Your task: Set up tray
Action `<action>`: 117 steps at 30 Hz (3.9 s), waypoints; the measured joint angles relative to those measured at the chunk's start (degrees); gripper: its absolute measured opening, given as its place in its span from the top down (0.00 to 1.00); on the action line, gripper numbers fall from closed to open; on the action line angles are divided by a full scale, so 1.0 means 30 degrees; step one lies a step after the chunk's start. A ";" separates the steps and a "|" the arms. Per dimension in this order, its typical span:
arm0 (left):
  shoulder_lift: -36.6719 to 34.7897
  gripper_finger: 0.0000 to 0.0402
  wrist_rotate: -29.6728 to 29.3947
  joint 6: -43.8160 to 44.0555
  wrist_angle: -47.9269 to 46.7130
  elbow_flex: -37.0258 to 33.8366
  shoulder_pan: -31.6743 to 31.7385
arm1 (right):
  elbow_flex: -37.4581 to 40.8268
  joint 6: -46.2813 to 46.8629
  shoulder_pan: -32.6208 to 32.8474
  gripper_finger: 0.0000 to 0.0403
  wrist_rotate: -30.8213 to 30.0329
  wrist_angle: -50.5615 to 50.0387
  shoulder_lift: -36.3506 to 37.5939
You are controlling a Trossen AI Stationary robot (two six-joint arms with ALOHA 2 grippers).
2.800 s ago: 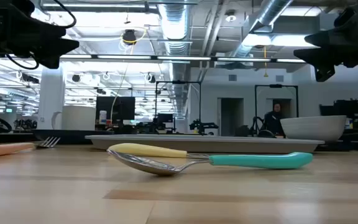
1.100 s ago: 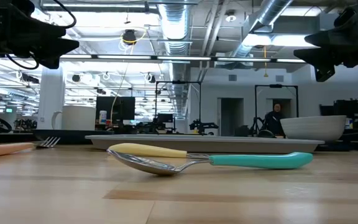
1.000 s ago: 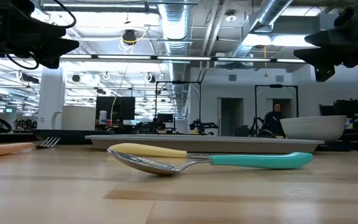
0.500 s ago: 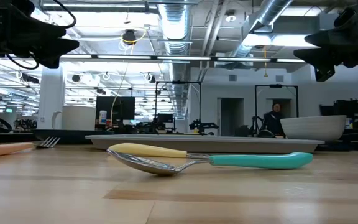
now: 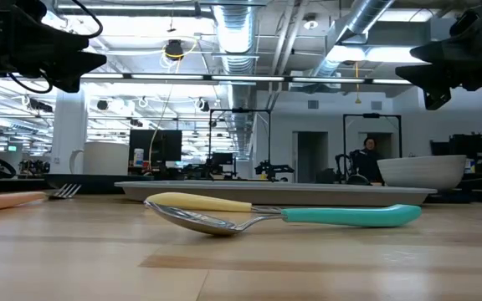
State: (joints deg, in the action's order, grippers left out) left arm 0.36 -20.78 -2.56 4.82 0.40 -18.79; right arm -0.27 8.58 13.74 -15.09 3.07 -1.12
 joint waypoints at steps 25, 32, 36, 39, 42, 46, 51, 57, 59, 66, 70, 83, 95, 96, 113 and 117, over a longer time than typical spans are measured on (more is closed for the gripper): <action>0.0004 0.47 -0.1947 -0.2249 0.0120 0.0000 0.0007 | 0.0007 -0.3016 -0.0007 0.56 0.0000 0.4146 -0.0001; 0.0007 0.47 -0.1289 -0.1497 0.1109 0.0000 0.0000 | 0.0007 -0.3526 -0.0007 0.56 -0.0002 0.4290 0.0005; 0.0007 0.47 -0.0329 -0.0910 0.2217 0.0000 0.0007 | 0.0007 -0.3609 -0.0007 0.56 -0.0026 0.4289 0.0006; -0.0001 0.47 0.1059 -0.1531 0.3469 0.0280 0.0005 | 0.0007 -0.4450 -0.0007 0.56 -0.0073 0.4284 0.0006; 0.0006 0.47 0.0594 -0.1263 0.3623 0.1104 0.0002 | 0.0007 -0.4523 -0.0007 0.56 -0.0101 0.3918 -0.0001; 0.0966 0.47 -0.4508 0.2267 -0.0147 0.2645 0.0015 | -0.0216 -0.4530 -0.0011 0.56 -0.0149 0.2329 0.0002; 0.4363 0.47 -0.7241 0.5396 -0.4254 0.5411 0.0632 | -0.1460 -0.4525 -0.0441 0.56 -0.0160 0.0240 0.0020; 0.9967 0.47 -0.7016 0.7205 -0.9293 0.9921 0.2386 | -0.2386 -0.3745 -0.1362 0.56 -0.0147 -0.2327 0.0006; 1.1999 0.47 -0.6722 0.8214 -1.2155 1.1741 0.3309 | -0.2412 -0.3321 -0.1662 0.56 -0.0153 -0.2996 -0.0001; 1.7953 0.47 -0.2477 0.7703 -2.0133 1.7021 0.6831 | -0.2463 -0.2360 -0.2472 0.56 -0.0058 -0.3614 -0.0001; 2.0373 0.47 -0.0991 0.5146 -2.1533 1.8877 0.8716 | -0.2463 -0.2346 -0.2528 0.56 -0.0047 -0.3621 -0.0001; 2.4321 0.47 0.5621 -0.3757 -2.1108 1.9797 1.6216 | -0.2492 -0.2346 -0.2463 0.56 0.0007 -0.3617 -0.0001; 2.4531 0.47 0.6862 -0.5023 -2.1945 1.9718 1.9640 | -0.2495 -0.2317 -0.2463 0.56 0.0007 -0.4581 0.0002; 2.4531 0.47 0.6997 -0.5016 -2.1891 1.9612 1.9642 | -0.2499 -0.2317 -0.2463 0.56 0.0007 -0.4628 0.0004; 2.4531 0.47 0.5972 -0.5449 -2.0072 1.6750 1.9679 | -0.2498 -0.2339 -0.2463 0.56 0.0007 -0.4824 -0.0001; 2.4531 0.47 0.5660 -0.5680 -2.0070 1.6750 1.9679 | -0.2497 -0.2335 -0.2463 0.56 0.0007 -0.4816 0.0001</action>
State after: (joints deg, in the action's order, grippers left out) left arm 73.95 -3.80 -19.60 -55.39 50.65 40.25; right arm -7.76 1.57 6.35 -15.07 -11.38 -1.12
